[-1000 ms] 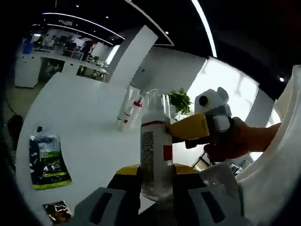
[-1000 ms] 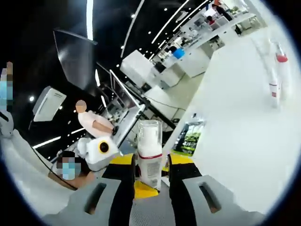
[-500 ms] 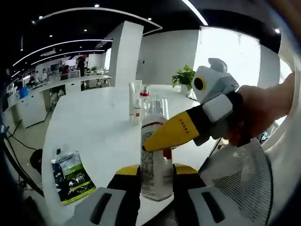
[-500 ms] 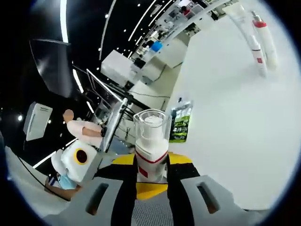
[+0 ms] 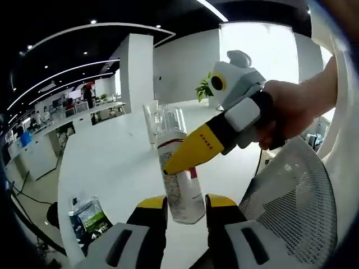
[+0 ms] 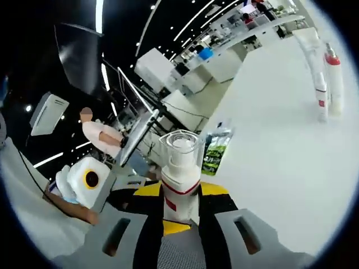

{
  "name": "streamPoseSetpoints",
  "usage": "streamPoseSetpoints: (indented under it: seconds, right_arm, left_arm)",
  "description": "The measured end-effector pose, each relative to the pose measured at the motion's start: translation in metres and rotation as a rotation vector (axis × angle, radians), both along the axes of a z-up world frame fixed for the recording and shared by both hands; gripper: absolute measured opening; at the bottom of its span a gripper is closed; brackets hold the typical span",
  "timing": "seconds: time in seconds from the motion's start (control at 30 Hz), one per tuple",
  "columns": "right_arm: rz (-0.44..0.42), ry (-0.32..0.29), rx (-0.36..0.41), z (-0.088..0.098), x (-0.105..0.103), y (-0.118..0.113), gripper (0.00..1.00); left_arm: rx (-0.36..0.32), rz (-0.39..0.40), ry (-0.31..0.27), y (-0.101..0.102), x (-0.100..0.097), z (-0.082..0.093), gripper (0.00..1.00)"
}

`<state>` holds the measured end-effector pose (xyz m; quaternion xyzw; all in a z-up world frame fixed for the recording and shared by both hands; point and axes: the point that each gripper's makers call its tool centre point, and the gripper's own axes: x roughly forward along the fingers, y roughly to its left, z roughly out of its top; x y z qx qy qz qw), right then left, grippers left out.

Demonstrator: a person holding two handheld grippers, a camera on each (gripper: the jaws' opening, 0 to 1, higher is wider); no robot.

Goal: Arrange the skincare products in the storage area until every visible bottle or jar stands upright without overlapping.

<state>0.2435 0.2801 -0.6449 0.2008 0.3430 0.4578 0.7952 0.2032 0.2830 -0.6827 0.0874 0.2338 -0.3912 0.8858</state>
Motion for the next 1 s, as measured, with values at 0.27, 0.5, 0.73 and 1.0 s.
streamPoseSetpoints:
  seconds: [0.27, 0.5, 0.73, 1.0]
  right_arm:
    - [-0.121, -0.091, -0.094, -0.008, 0.055, -0.060, 0.21]
    - [-0.198, -0.194, -0.211, -0.020, 0.100, -0.108, 0.21]
    - [-0.236, -0.292, -0.337, -0.038, 0.139, -0.143, 0.21]
    - [-0.269, -0.344, -0.435, -0.064, 0.179, -0.174, 0.21]
  left_arm:
    - [-0.011, 0.005, 0.154, 0.003, -0.005, -0.015, 0.30]
    - [0.118, 0.074, 0.167, 0.038, 0.007, -0.030, 0.31]
    - [0.253, 0.063, 0.155, 0.056, 0.006, -0.046, 0.30]
    - [0.281, 0.062, 0.162, 0.062, 0.003, -0.053, 0.28]
